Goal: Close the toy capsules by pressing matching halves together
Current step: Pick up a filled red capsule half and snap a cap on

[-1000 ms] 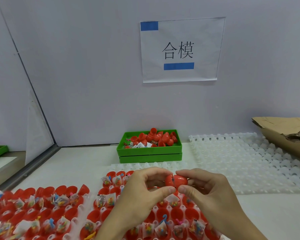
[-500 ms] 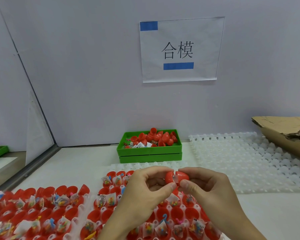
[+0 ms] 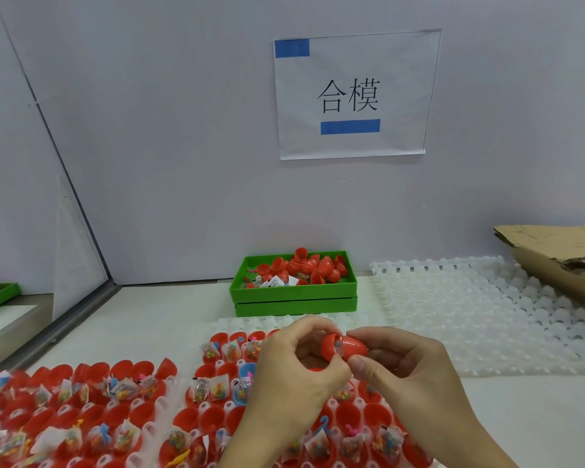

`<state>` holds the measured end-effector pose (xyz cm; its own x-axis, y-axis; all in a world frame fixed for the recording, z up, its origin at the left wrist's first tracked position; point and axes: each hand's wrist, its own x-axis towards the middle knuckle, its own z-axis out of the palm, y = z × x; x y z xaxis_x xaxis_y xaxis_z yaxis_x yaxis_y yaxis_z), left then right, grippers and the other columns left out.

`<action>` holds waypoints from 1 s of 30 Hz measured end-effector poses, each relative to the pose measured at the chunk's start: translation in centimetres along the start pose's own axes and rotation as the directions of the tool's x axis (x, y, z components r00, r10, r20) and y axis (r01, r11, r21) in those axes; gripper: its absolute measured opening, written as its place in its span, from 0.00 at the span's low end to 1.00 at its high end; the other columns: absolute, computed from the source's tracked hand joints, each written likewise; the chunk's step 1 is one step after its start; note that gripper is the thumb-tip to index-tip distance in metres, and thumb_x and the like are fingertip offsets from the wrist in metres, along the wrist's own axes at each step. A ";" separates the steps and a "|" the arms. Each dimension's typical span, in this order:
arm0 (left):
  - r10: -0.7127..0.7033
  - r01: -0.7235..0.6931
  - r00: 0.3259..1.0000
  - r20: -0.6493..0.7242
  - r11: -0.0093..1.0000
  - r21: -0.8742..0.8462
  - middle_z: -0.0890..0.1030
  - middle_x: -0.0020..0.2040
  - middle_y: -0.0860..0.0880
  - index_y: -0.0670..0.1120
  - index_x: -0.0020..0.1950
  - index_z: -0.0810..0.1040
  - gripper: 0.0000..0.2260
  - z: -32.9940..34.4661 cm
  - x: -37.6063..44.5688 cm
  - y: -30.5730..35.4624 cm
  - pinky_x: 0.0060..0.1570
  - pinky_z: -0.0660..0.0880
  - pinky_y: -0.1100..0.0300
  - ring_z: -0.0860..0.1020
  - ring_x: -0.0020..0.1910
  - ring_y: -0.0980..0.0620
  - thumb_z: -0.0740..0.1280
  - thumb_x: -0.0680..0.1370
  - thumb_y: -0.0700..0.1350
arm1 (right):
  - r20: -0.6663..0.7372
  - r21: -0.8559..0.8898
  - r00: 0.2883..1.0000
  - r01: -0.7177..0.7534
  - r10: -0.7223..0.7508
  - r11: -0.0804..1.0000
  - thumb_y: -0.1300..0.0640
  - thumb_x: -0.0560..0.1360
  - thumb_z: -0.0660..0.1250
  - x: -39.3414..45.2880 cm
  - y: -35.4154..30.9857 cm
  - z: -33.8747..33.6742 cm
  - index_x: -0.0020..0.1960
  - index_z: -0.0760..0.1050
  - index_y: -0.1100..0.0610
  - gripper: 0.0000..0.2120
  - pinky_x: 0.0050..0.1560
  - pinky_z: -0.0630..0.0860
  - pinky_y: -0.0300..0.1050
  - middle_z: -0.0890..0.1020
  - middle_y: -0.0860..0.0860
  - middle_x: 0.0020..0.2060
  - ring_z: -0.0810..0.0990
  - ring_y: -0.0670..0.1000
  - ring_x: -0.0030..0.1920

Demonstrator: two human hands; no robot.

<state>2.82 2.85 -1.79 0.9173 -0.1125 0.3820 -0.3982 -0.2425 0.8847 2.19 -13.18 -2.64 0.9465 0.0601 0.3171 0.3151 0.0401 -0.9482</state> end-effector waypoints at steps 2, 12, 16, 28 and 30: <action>-0.007 0.007 1.000 -0.009 1.000 -0.011 0.84 0.39 0.52 0.55 0.46 0.83 0.10 0.1 -0.1 0.0 0.40 0.79 0.66 0.84 0.39 0.54 0.73 0.71 0.40 | -0.004 0.005 1.000 0.006 -0.006 1.000 0.56 0.61 0.76 0.0 0.0 0.0 0.45 0.86 0.49 0.12 0.40 0.80 0.36 0.87 0.53 0.39 0.87 0.51 0.40; -0.051 0.060 0.996 0.071 0.988 -0.144 0.85 0.44 0.49 0.53 0.52 0.83 0.13 -0.7 0.2 0.5 0.44 0.79 0.65 0.84 0.45 0.51 0.73 0.74 0.36 | -0.054 0.069 0.998 0.046 -0.042 0.997 0.66 0.68 0.73 0.2 -0.1 -0.6 0.50 0.84 0.57 0.12 0.40 0.81 0.37 0.87 0.54 0.40 0.87 0.54 0.41; -0.032 0.043 0.993 0.116 0.995 -0.092 0.85 0.46 0.50 0.58 0.51 0.83 0.15 -1.1 0.1 0.7 0.44 0.79 0.66 0.84 0.46 0.53 0.70 0.77 0.36 | -0.071 0.127 0.997 0.023 -0.014 0.992 0.70 0.70 0.70 0.3 -0.2 -0.5 0.51 0.83 0.61 0.11 0.39 0.80 0.35 0.87 0.56 0.40 0.87 0.54 0.39; -0.032 0.036 0.993 0.111 0.999 -0.041 0.86 0.45 0.52 0.55 0.49 0.83 0.12 -0.9 0.1 0.6 0.48 0.78 0.66 0.84 0.48 0.54 0.71 0.76 0.37 | -0.079 0.058 0.997 0.007 -0.002 0.998 0.71 0.72 0.70 0.2 -0.3 -0.6 0.50 0.84 0.57 0.12 0.41 0.80 0.34 0.87 0.52 0.40 0.87 0.52 0.40; -0.028 0.032 0.994 0.104 0.999 -0.032 0.86 0.44 0.52 0.53 0.48 0.83 0.11 -0.8 0.1 0.6 0.47 0.78 0.67 0.85 0.46 0.54 0.71 0.76 0.37 | -0.080 0.060 0.997 0.010 -0.005 0.998 0.71 0.72 0.70 0.2 -0.3 -0.6 0.50 0.84 0.57 0.12 0.41 0.80 0.34 0.87 0.53 0.40 0.87 0.52 0.40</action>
<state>2.66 3.46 -1.05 0.9225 -0.2050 0.3271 -0.3685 -0.2150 0.9044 2.29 -13.74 -2.34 0.9475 -0.0205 0.3191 0.3195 0.1007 -0.9422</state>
